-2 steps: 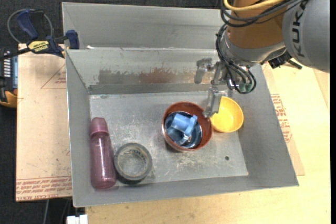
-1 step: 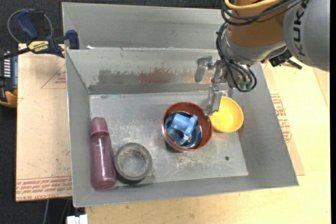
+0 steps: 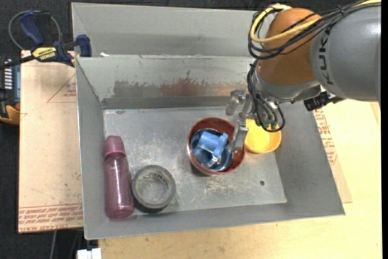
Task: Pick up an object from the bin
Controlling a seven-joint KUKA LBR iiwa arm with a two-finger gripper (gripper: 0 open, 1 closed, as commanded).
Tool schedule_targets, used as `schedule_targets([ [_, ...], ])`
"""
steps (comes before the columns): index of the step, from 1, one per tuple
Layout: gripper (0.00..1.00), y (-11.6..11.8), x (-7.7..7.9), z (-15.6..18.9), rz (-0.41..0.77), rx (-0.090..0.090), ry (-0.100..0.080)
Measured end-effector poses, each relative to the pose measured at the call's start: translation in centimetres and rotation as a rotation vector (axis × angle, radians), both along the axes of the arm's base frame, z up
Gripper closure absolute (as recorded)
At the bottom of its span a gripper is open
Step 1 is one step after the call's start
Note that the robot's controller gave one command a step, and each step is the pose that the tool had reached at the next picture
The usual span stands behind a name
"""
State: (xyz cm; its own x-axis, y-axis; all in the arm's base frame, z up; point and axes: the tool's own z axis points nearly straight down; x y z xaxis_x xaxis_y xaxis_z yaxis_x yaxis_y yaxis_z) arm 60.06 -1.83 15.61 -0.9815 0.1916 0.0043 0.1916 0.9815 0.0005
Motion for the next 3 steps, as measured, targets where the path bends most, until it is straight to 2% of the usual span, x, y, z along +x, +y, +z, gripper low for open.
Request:
schedule_targets([
  [1,0.0,0.2,1.0,0.4,0.024,0.0,-0.013],
  [2,0.0,0.8,3.2,-1.0,-0.293,0.001,-0.006],
  [3,0.0,0.7,2.6,-8.4,-0.238,0.001,-0.015],
])
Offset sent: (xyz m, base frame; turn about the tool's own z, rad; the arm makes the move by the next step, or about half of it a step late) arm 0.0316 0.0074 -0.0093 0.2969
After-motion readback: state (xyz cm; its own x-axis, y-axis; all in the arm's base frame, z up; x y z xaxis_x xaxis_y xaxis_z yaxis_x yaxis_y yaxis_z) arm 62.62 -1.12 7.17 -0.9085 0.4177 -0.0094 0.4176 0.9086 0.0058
